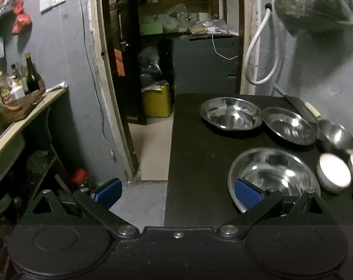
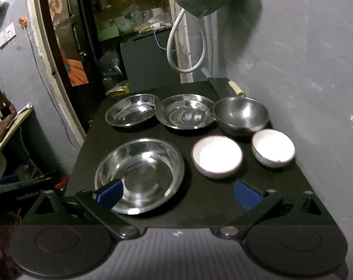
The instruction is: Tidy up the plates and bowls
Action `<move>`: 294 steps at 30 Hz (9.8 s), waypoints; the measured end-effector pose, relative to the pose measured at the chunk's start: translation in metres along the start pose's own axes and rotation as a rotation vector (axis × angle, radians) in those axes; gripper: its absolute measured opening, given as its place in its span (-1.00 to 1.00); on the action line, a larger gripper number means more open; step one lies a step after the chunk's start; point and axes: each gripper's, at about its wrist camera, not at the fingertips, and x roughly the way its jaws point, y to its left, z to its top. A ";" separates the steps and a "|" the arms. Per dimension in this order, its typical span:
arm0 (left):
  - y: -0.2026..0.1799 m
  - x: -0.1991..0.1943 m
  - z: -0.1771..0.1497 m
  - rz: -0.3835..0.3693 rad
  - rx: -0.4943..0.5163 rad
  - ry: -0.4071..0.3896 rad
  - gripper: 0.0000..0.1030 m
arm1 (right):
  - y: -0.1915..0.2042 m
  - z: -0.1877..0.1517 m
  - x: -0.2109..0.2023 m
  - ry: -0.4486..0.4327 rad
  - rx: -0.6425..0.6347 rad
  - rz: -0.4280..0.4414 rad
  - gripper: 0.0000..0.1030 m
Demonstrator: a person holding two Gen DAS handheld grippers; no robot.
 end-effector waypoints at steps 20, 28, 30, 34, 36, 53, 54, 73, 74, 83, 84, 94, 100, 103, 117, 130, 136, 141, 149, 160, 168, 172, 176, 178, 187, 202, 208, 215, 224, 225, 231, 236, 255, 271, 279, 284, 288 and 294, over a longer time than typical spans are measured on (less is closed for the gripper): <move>0.026 0.178 0.117 -0.170 0.275 0.134 0.99 | 0.060 0.051 0.111 0.023 0.132 -0.149 1.00; 0.023 0.242 0.151 -0.214 0.355 0.122 0.99 | 0.081 0.071 0.157 0.018 0.120 -0.182 1.00; 0.021 0.254 0.156 -0.213 0.375 0.123 0.99 | 0.086 0.074 0.166 0.016 0.115 -0.182 1.00; 0.018 0.272 0.166 -0.221 0.402 0.118 0.99 | 0.091 0.079 0.184 0.018 0.125 -0.158 1.00; 0.017 0.279 0.170 -0.231 0.416 0.114 0.99 | 0.093 0.082 0.192 0.017 0.137 -0.138 0.99; -0.004 0.311 0.183 -0.352 0.456 0.085 0.97 | 0.091 0.093 0.239 0.029 0.261 -0.064 0.76; -0.005 0.312 0.183 -0.364 0.456 0.089 0.93 | 0.091 0.093 0.241 0.031 0.265 -0.063 0.73; -0.018 0.325 0.172 -0.529 0.446 0.155 -0.34 | 0.081 0.092 0.261 0.026 0.350 -0.082 -0.28; -0.018 0.326 0.171 -0.535 0.444 0.160 -0.39 | 0.081 0.092 0.262 0.026 0.354 -0.082 -0.38; -0.009 0.327 0.168 -0.559 0.426 0.184 -0.75 | 0.077 0.090 0.265 0.027 0.361 -0.075 -0.57; -0.007 0.326 0.167 -0.561 0.424 0.184 -0.75 | 0.077 0.089 0.264 0.028 0.359 -0.073 -0.57; 0.020 0.298 0.153 -0.560 0.392 0.172 -0.75 | 0.085 0.081 0.244 0.022 0.321 -0.021 -0.60; 0.032 0.271 0.144 -0.561 0.364 0.158 -0.74 | 0.089 0.070 0.218 -0.009 0.299 -0.001 -0.60; 0.032 0.252 0.136 -0.578 0.368 0.156 -0.72 | 0.085 0.063 0.197 -0.025 0.298 -0.007 -0.61; -0.010 0.174 0.082 -0.700 0.501 0.137 -0.67 | 0.054 0.015 0.106 -0.045 0.340 -0.164 -0.63; -0.027 0.151 0.051 -0.706 0.597 0.153 -0.65 | 0.044 -0.019 0.087 0.000 0.402 -0.206 -0.62; -0.026 0.149 0.046 -0.694 0.609 0.157 -0.64 | 0.043 -0.021 0.088 0.016 0.392 -0.206 -0.61; -0.030 0.149 0.042 -0.681 0.615 0.165 -0.64 | 0.044 -0.022 0.091 0.031 0.377 -0.216 -0.61; -0.032 0.150 0.041 -0.674 0.610 0.175 -0.63 | 0.043 -0.024 0.092 0.036 0.372 -0.219 -0.56; -0.032 0.153 0.042 -0.673 0.568 0.211 -0.62 | 0.045 -0.024 0.092 0.035 0.363 -0.218 -0.46; -0.031 0.154 0.043 -0.668 0.545 0.214 -0.44 | 0.043 -0.025 0.094 0.045 0.366 -0.232 -0.30; -0.030 0.156 0.044 -0.661 0.532 0.220 -0.36 | 0.043 -0.024 0.095 0.043 0.365 -0.230 -0.27; -0.028 0.158 0.050 -0.653 0.496 0.230 -0.03 | 0.041 -0.024 0.096 0.046 0.367 -0.228 -0.13; -0.025 0.158 0.055 -0.646 0.462 0.228 0.38 | 0.040 -0.024 0.096 0.044 0.366 -0.229 -0.04; -0.020 0.170 0.082 -0.576 0.296 0.134 0.98 | 0.035 -0.013 0.090 -0.003 0.364 -0.217 0.77; -0.044 0.233 0.125 -0.564 0.081 0.201 0.98 | -0.002 0.046 0.121 -0.139 0.378 -0.193 0.94; -0.067 0.264 0.128 -0.564 0.033 0.262 0.98 | -0.012 0.066 0.155 -0.144 0.412 -0.178 0.95; -0.087 0.284 0.133 -0.620 0.027 0.265 0.98 | -0.022 0.074 0.186 -0.117 0.457 -0.133 0.84; -0.104 0.296 0.137 -0.664 0.051 0.267 0.98 | -0.033 0.073 0.210 -0.076 0.489 -0.144 0.60; -0.106 0.296 0.137 -0.670 0.058 0.263 0.98 | -0.034 0.073 0.213 -0.068 0.490 -0.149 0.57; -0.116 0.293 0.137 -0.681 0.104 0.232 0.89 | -0.038 0.073 0.225 -0.035 0.486 -0.168 0.18; -0.119 0.296 0.135 -0.680 0.110 0.240 0.69 | -0.040 0.074 0.231 -0.034 0.487 -0.174 -0.17; -0.117 0.297 0.129 -0.735 0.159 0.249 -0.65 | -0.050 0.071 0.234 -0.036 0.496 -0.184 -0.59; -0.090 0.274 0.125 -0.750 0.218 0.166 -0.60 | -0.033 0.071 0.213 -0.088 0.414 -0.135 -0.58; -0.080 0.251 0.127 -0.767 0.241 0.116 -0.58 | -0.023 0.067 0.188 -0.128 0.382 -0.118 -0.58; -0.073 0.231 0.127 -0.784 0.275 0.090 -0.57 | -0.016 0.062 0.167 -0.155 0.373 -0.115 -0.58; -0.064 0.215 0.125 -0.801 0.292 0.075 -0.56 | -0.011 0.056 0.150 -0.170 0.362 -0.112 -0.58; -0.050 0.193 0.116 -0.819 0.320 0.066 -0.55 | -0.001 0.046 0.125 -0.178 0.341 -0.109 -0.58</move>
